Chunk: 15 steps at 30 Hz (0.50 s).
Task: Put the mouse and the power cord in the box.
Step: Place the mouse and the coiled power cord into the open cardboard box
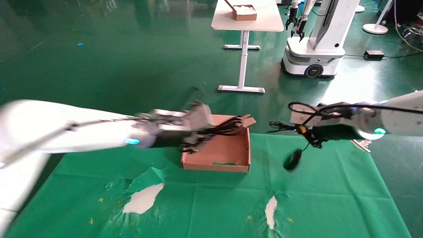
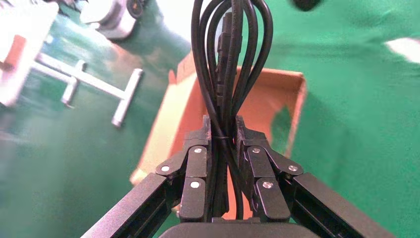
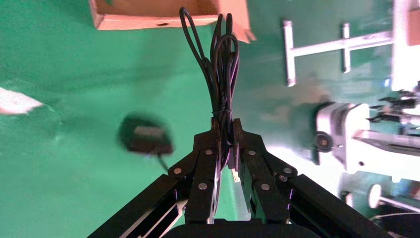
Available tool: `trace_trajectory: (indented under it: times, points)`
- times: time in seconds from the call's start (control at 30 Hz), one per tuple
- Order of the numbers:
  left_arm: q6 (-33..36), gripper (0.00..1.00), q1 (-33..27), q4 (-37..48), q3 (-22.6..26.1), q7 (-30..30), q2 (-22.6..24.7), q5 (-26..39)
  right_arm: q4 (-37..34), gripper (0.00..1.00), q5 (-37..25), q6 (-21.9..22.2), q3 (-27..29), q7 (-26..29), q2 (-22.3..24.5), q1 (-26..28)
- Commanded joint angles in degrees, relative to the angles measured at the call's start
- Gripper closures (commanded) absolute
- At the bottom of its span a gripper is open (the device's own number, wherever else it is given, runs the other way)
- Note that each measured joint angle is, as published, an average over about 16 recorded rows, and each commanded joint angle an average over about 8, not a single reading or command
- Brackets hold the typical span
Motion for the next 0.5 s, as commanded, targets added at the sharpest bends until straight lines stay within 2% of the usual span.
trace_trajectory:
  times: [0.03, 0.13, 0.17, 0.27, 0.4, 0.5]
  points:
    - [-4.31, 1.0, 0.91, 1.93, 1.19, 2.84, 3.78, 2.72, 1.25, 1.0, -0.39, -0.56, 0.05, -0.02, 0.74, 0.71]
    - [-10.06, 0.97, 1.9, 4.87, 4.49, 6.93, 6.1, 3.99, 3.59, 1.0, -0.48, -1.95, 0.53, 1.61, 2.48, 1.06]
    - [-11.83, 0.88, 2.16, 5.73, 5.77, 7.89, 6.45, 4.11, 4.4, 1.0, -0.57, -2.32, 0.7, 2.24, 3.01, 1.15]
    - [-16.64, 0.5, 2.46, 7.81, 10.12, 9.2, 6.86, 3.76, 6.94, 1.0, -0.97, -3.25, 1.11, 4.05, 4.36, 1.34]
    - [-21.18, 0.03, 1.9, 9.55, 15.81, 8.39, 6.97, 2.53, 9.62, 1.0, -1.49, -4.09, 1.46, 5.71, 5.55, 1.55]
    - [-22.9, 0.0, 1.17, 10.04, 19.3, 7.09, 6.93, 0.8, 10.59, 1.0, -1.7, -4.23, 1.67, 6.3, 5.87, 1.82]
